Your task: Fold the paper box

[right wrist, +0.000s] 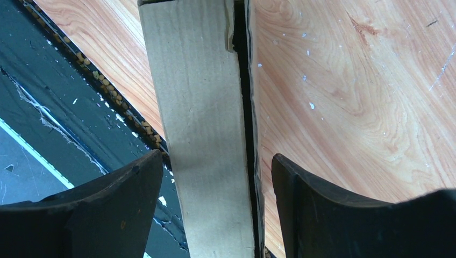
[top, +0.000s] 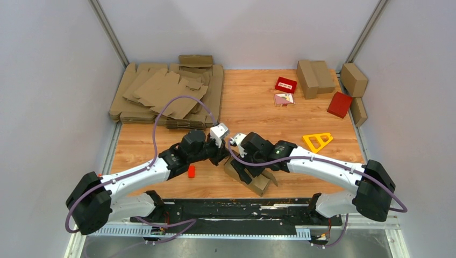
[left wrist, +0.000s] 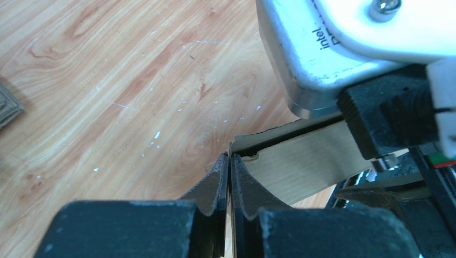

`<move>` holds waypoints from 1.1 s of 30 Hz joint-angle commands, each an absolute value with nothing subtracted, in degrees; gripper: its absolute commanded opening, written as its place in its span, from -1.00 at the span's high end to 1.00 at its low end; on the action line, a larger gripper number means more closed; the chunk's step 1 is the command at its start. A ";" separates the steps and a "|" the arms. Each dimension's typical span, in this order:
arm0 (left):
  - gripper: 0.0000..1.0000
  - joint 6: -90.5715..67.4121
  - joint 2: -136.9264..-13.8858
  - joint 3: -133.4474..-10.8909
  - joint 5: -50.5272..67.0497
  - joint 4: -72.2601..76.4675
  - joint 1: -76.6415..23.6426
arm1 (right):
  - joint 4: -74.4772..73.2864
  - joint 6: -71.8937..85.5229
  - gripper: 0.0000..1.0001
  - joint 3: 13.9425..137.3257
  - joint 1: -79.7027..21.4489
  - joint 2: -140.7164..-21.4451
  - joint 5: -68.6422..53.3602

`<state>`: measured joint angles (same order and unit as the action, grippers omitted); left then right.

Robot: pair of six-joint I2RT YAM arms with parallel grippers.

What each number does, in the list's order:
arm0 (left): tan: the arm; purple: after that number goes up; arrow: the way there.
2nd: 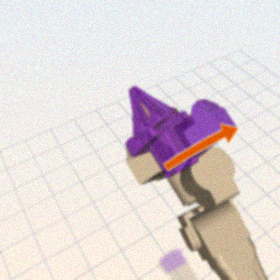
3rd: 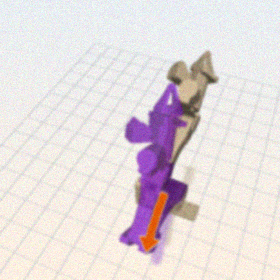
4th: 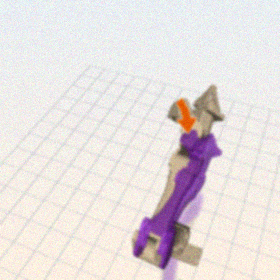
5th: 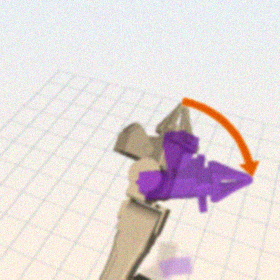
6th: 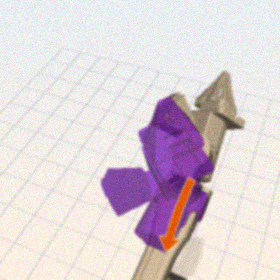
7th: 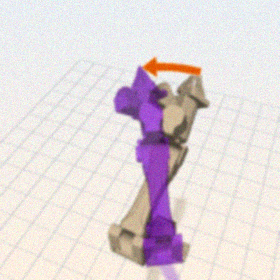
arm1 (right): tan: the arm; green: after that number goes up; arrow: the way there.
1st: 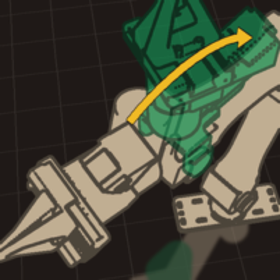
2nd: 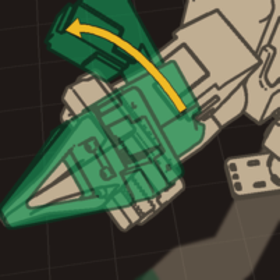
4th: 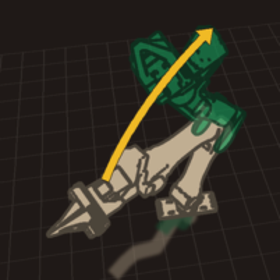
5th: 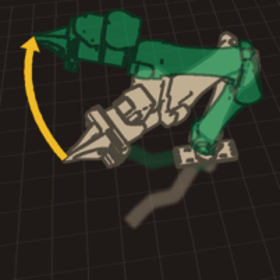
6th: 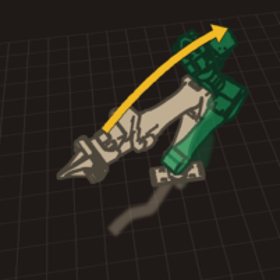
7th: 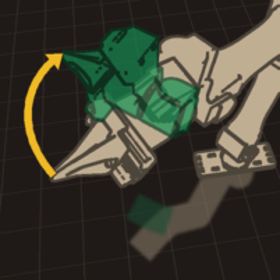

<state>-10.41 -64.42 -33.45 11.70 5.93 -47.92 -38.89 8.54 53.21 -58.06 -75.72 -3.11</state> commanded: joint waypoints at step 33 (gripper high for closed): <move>1.00 -18.08 -66.33 -31.89 7.39 14.28 -48.16 | -33.99 13.47 -0.08 55.36 -56.03 -80.04 6.79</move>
<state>-19.59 -63.68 -30.30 7.73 11.49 -47.92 -36.77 11.73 54.11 -57.93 -78.72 2.48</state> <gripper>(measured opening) 0.007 0.554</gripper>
